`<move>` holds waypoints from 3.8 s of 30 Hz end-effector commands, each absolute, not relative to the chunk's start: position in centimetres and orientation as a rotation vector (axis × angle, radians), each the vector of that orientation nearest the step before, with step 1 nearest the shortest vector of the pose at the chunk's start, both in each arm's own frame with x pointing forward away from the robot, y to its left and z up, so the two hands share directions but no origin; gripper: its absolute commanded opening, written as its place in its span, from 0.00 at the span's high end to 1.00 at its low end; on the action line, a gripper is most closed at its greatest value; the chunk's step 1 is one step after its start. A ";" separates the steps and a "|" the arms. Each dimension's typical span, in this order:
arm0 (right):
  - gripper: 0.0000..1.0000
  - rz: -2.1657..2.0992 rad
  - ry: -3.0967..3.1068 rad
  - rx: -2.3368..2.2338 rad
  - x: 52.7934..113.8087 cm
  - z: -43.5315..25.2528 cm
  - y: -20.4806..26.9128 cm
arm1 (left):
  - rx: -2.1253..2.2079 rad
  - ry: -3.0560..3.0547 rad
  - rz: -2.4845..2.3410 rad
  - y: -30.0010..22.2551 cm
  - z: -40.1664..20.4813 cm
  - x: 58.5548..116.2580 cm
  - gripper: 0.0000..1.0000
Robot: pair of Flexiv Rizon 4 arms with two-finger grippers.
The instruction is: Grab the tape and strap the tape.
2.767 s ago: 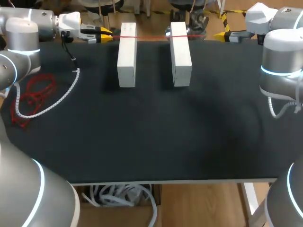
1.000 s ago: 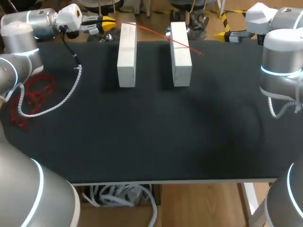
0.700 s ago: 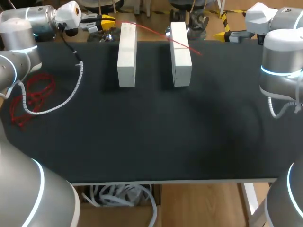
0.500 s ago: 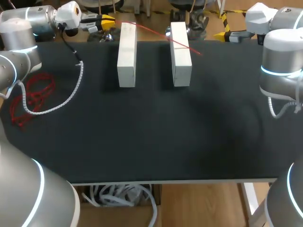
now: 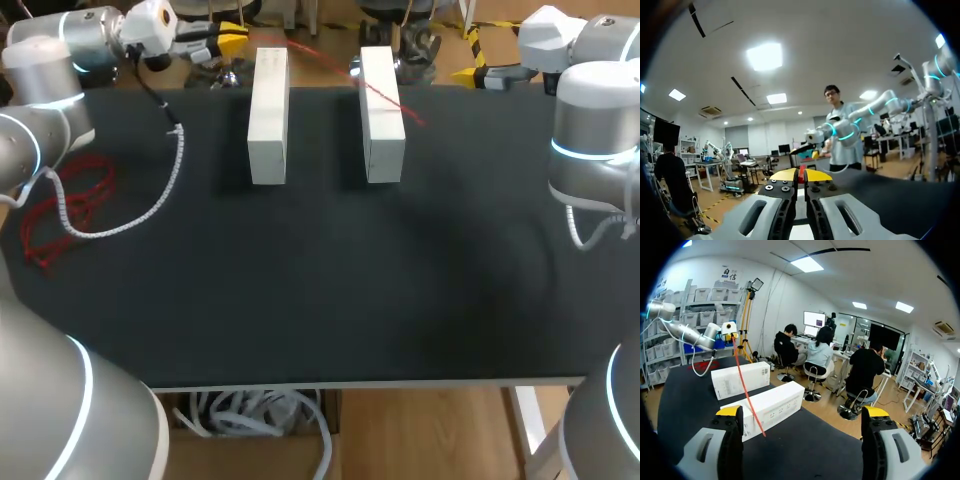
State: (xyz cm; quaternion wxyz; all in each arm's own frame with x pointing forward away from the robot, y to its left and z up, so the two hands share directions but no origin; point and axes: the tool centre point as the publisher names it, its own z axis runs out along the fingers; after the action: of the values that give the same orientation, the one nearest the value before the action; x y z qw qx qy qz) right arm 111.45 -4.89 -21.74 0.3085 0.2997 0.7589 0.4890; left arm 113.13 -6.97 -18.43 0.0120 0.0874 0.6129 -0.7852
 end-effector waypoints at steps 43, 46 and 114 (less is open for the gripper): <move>0.00 1.292 2.008 0.793 111.4 -21.7 -4.9 | 0.243 1.812 -2.485 -11.7 -14.8 109.9 1.00; 0.00 1.292 2.008 0.793 111.4 -21.7 -4.9 | 0.243 1.812 -2.485 -11.7 -14.8 109.9 1.00; 0.00 1.292 2.008 0.793 111.4 -21.7 -4.9 | -0.121 1.731 -2.416 -16.0 -12.7 102.8 1.00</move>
State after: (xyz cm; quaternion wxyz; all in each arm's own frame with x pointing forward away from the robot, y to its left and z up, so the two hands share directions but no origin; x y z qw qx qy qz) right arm 111.45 -4.89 -21.75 0.3085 0.2997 0.7588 0.4891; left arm 103.19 -15.99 -12.89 0.0546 -0.0016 0.5820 -0.8113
